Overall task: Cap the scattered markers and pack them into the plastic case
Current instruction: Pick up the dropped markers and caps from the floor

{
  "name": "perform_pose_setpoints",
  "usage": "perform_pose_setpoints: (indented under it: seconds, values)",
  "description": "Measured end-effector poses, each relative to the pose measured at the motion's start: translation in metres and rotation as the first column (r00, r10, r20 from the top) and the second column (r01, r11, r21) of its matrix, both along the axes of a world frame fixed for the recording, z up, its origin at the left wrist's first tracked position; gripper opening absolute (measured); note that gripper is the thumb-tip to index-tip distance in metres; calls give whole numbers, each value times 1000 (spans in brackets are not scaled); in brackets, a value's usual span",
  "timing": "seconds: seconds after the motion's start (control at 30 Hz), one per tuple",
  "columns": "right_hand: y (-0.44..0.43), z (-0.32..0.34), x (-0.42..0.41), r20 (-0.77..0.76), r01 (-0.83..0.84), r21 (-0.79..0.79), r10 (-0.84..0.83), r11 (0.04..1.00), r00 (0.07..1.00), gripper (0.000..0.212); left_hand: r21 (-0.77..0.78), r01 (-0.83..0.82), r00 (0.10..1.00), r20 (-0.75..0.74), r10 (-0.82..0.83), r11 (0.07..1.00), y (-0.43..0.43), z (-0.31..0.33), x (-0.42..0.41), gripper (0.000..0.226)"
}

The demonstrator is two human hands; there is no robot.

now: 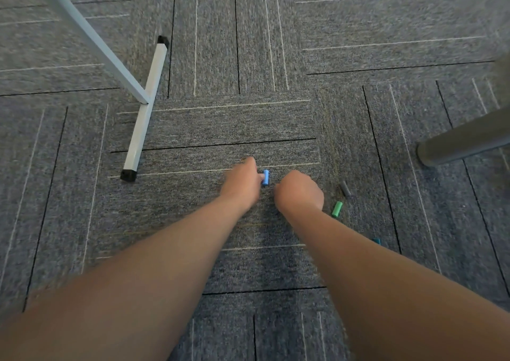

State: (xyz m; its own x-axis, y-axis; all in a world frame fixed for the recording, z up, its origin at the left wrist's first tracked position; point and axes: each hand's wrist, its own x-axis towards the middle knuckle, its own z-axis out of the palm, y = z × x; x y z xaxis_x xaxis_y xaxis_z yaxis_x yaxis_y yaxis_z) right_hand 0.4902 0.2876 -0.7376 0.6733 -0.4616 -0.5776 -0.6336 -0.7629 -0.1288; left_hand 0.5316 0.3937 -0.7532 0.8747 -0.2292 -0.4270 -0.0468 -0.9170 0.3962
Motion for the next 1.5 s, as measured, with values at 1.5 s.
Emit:
perform_pose_setpoints:
  seconds: [1.5]
  values:
    - [-106,9,-78,-128,226,80,-215,971,968,18,121,324,945,11,-328,938,-92,12,-74,35]
